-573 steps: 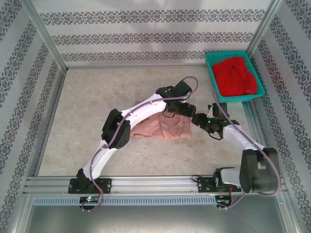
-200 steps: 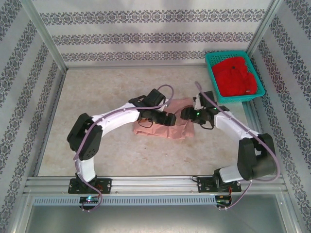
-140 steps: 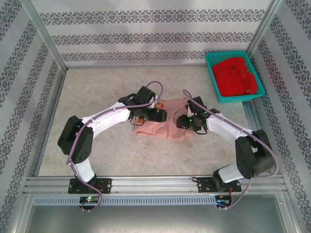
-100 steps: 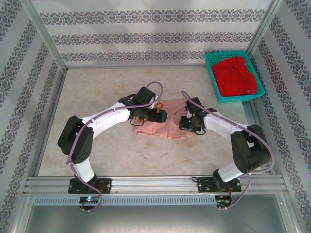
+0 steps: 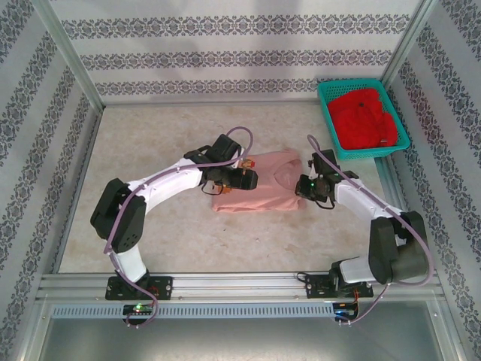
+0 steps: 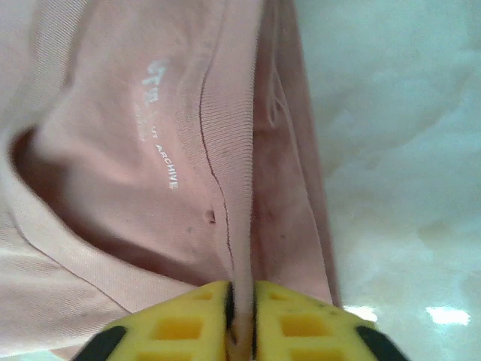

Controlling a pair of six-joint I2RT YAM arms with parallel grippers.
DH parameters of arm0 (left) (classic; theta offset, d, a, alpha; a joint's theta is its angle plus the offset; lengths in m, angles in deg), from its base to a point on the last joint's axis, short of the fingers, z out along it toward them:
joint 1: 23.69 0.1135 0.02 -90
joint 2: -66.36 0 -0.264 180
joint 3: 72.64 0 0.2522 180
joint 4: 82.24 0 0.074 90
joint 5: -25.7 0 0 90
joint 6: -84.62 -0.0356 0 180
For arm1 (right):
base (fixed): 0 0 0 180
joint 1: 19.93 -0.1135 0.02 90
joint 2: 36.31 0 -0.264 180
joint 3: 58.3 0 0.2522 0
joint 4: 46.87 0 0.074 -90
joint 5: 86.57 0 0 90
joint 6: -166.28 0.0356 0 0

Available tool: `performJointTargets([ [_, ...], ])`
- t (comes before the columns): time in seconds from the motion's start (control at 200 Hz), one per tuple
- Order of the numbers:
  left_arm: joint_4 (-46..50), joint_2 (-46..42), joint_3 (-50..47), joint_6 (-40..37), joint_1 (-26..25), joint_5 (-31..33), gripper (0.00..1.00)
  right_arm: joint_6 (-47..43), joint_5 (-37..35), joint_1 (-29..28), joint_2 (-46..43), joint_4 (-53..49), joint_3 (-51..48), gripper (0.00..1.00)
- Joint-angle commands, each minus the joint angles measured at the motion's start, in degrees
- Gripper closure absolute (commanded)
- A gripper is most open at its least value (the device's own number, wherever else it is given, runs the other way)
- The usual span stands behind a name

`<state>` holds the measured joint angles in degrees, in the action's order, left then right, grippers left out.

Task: Fold the inside-out t-shirt

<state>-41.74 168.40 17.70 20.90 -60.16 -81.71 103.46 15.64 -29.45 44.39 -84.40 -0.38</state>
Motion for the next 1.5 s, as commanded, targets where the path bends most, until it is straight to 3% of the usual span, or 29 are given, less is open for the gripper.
performJointTargets([
  [0.0, 2.03, 2.29, 3.22, -2.37, -0.18, 1.57, 0.16, 0.21, 0.77, 1.48, 2.0, 0.47, -1.95, 0.74],
  [0.2, 4.38, 5.17, 6.21, -3.74, 0.88, 2.34, 0.15, -1.2, -1.37, 3.44, -1.31, -1.69, -0.83, 0.57],
  [0.35, 4.53, 5.79, 5.43, -3.82, 4.7, 0.78, 0.16, 1.01, -2.22, -1.93, -7.48, -2.2, -1.85, 0.56],
  [0.495, 3.74, 8.8, 6.32, -4.15, 7.78, -4.1, 0.16, 5.52, -2.49, -6.84, -6.03, -0.32, -2.75, 0.57],
  [0.804, 5.11, 13.96, 5.23, -6.74, 8.3, -7.35, 0.18, 2.98, -0.87, -2.74, 5.86, 4.83, -0.02, 0.61],
  [1.014, 0.31, 4.26, -12.46, -2.53, 3.79, -6.38, 0.19, -1.73, 1.88, -1.15, 15.21, 4.46, 7.5, 0.64],
  [1.174, -3.9, -6.52, -25.29, 6.41, -6.63, -3.61, 0.19, -6.51, 4.17, -4.29, 23.09, 3.28, 18.24, 0.64],
  [1.289, -4.46, -12.84, -26.66, 8.51, -13.43, -0.3, 0.17, -10.26, 3.97, -7.51, 28.33, -0.58, 29.21, 0.62],
  [1.399, -5.25, -18.82, -25.74, 6.28, -12.65, 4.31, 0.15, -11.75, 4.49, -7.93, 26.73, -2.1, 33.22, 0.59],
  [1.499, -8.02, -21.22, -24.67, 2.92, -6.25, 3.19, 0.14, -12.16, 4.24, -7.3, 21.06, -3.07, 29.75, 0.56],
])
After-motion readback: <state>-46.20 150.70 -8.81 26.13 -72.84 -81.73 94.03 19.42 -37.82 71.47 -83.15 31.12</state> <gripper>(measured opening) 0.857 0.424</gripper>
